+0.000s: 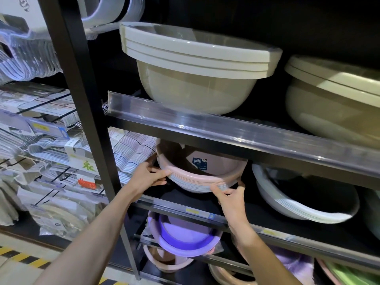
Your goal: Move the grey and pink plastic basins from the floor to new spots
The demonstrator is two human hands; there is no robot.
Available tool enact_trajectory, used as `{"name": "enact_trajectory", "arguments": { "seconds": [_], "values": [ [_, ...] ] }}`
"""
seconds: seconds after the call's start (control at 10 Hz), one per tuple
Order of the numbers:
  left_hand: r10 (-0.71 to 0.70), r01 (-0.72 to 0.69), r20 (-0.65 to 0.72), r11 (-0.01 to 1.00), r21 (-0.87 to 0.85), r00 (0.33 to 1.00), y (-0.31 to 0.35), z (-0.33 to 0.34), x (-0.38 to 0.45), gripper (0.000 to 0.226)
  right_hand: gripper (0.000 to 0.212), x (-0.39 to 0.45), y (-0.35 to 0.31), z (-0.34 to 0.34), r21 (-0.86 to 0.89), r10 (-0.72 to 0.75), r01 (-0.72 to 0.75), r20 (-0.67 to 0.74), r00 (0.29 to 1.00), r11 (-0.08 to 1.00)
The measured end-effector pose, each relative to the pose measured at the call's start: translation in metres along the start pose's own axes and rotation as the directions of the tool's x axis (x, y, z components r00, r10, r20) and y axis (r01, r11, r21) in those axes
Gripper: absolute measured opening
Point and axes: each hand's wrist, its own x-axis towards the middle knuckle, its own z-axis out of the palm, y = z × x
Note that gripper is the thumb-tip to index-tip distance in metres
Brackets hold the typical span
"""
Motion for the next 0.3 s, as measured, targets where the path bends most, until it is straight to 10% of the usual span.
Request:
{"name": "enact_trajectory", "arguments": {
  "seconds": [0.3],
  "values": [
    [0.113, -0.105, -0.001, 0.921, 0.374, 0.994, -0.009, 0.006, -0.035, 0.085, 0.092, -0.008, -0.010, -0.037, -0.094, -0.025, 0.032, 0.079, 0.997, 0.995]
  ]
}}
